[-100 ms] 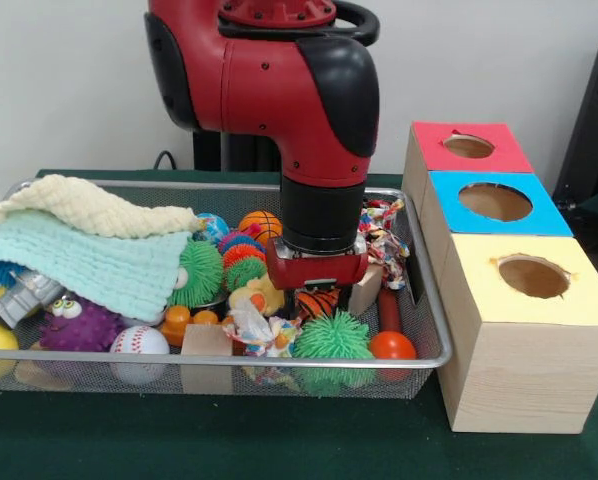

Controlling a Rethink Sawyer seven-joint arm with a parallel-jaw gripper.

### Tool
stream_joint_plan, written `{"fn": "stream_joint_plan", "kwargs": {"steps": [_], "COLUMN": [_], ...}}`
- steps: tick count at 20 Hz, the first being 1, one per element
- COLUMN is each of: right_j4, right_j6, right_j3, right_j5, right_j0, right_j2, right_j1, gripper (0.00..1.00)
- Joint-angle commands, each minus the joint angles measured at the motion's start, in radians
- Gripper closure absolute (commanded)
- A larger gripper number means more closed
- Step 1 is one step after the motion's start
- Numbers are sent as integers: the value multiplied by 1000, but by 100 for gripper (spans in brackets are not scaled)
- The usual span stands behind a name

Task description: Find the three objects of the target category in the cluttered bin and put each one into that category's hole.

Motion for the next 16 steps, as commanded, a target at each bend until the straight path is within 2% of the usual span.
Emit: {"fn": "stream_joint_plan", "kwargs": {"steps": [1, 5, 16], "right_j4": [-105, -127, -142], "right_j6": [-130, -100, 19], "right_j3": [-51, -60, -77], "right_j5": [148, 161, 111], "right_j0": [-39, -34, 11], "right_j2": [185, 191, 115], "right_j1": [37, 30, 14], "gripper": [0, 0, 0]}}
